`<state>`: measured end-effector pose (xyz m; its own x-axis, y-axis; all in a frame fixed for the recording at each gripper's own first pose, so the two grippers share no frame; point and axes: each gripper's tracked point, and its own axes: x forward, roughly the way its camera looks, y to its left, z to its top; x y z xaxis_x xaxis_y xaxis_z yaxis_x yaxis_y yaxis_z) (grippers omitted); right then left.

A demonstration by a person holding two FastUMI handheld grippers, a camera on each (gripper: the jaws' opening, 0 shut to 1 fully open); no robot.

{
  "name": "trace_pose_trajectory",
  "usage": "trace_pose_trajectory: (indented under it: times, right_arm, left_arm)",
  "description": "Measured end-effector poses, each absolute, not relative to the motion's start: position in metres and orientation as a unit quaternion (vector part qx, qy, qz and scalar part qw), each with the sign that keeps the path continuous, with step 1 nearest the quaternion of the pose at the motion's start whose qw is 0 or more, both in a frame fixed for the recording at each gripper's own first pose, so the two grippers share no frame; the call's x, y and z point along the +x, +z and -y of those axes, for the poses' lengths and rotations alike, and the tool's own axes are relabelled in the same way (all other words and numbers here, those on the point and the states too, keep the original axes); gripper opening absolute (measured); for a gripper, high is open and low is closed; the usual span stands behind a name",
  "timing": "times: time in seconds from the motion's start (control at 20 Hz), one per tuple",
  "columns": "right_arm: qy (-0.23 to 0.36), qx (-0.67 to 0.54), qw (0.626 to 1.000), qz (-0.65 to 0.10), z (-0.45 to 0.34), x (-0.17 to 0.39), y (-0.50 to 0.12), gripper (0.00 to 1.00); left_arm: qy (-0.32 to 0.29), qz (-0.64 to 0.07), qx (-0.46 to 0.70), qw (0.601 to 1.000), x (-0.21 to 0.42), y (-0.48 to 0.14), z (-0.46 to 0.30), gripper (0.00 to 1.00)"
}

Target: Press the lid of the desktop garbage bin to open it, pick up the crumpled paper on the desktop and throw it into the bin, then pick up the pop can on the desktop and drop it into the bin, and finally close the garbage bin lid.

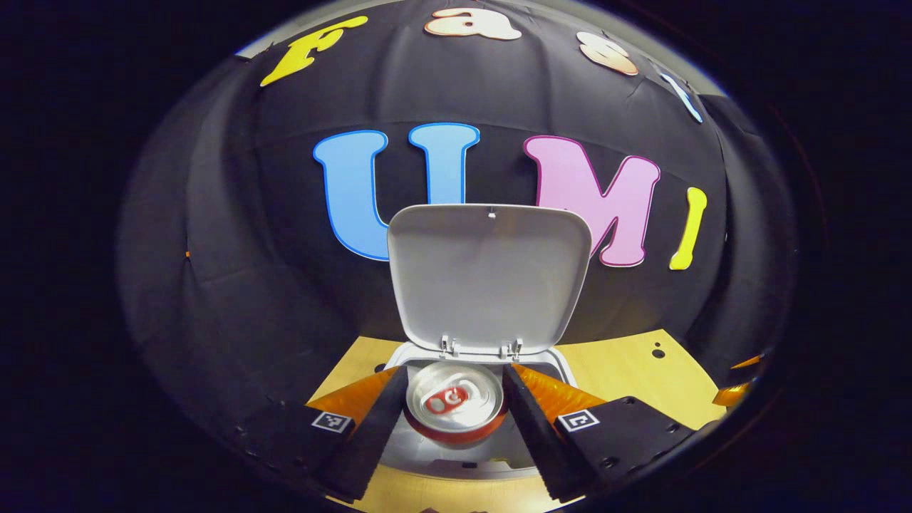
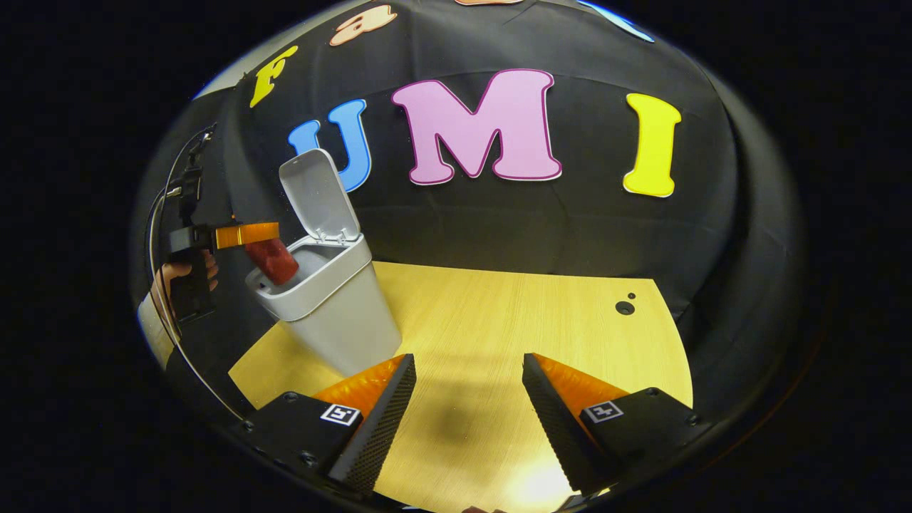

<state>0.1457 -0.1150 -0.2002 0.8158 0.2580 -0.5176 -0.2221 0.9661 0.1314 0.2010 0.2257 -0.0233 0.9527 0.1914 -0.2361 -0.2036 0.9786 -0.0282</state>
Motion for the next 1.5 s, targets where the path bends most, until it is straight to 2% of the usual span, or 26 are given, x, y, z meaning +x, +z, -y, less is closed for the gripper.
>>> trace_pose_trajectory:
  times: [0.05, 0.2, 0.35, 0.7, 0.9, 1.1, 1.5]
  right_arm:
    - [0.123, 0.034, 0.952, -0.277, 0.117, 0.145, -0.201, 0.97]
    - [0.116, 0.039, 0.952, -0.280, 0.123, 0.142, -0.204, 0.97]
    - [0.112, 0.039, 0.951, -0.284, 0.125, 0.139, -0.207, 0.97]
    - [0.114, 0.035, 0.952, -0.283, 0.125, 0.136, -0.205, 0.97]
    - [0.115, 0.038, 0.951, -0.285, 0.125, 0.134, -0.207, 0.97]
    - [0.113, 0.034, 0.951, -0.286, 0.128, 0.131, -0.208, 0.97]
    - [0.119, 0.037, 0.948, -0.292, 0.122, 0.127, -0.213, 0.97]
  left_arm:
    - [0.096, -0.116, -0.034, 0.988, 0.200, -0.019, -0.224, 0.97]
    - [0.076, -0.080, -0.044, 0.993, 0.201, 0.011, -0.217, 0.96]
    - [0.096, -0.033, -0.008, 0.995, 0.211, 0.058, -0.231, 0.96]
    - [0.057, 0.003, -0.047, 0.997, 0.255, 0.136, -0.226, 0.95]
    - [0.025, -0.031, -0.010, 0.999, 0.291, 0.133, -0.215, 0.94]
    - [0.028, -0.085, -0.004, 0.996, 0.314, 0.104, -0.219, 0.95]
    - [0.013, -0.148, 0.001, 0.989, 0.271, 0.087, -0.216, 0.97]
